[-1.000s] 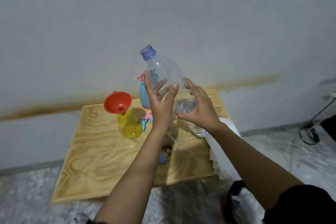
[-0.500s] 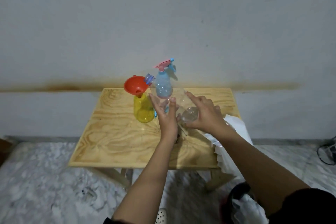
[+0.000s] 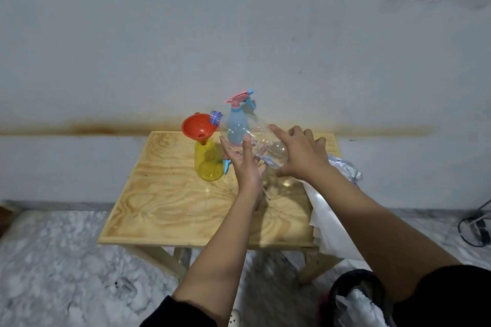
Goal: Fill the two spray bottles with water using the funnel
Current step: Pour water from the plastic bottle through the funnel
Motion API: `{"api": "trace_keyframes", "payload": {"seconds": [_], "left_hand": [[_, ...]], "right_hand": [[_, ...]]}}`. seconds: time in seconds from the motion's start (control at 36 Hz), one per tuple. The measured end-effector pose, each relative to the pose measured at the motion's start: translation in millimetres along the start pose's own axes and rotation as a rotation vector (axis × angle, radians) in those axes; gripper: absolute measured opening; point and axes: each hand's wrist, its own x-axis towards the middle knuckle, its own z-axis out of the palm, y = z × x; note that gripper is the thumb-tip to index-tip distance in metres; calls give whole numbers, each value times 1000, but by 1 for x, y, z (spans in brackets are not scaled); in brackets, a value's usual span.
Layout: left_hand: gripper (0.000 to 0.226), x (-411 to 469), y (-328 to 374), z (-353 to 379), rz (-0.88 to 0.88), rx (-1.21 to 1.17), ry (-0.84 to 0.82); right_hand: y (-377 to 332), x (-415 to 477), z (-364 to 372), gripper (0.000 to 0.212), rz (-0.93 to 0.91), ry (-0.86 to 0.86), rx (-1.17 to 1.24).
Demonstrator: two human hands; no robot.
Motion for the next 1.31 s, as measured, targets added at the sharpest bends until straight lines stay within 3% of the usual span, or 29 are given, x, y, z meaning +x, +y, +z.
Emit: {"api": "trace_keyframes", "payload": {"seconds": [1.31], "left_hand": [[66, 1, -2, 24, -145, -335, 39]], "right_hand": [[-10, 13, -42, 99, -40, -11, -298]]}}
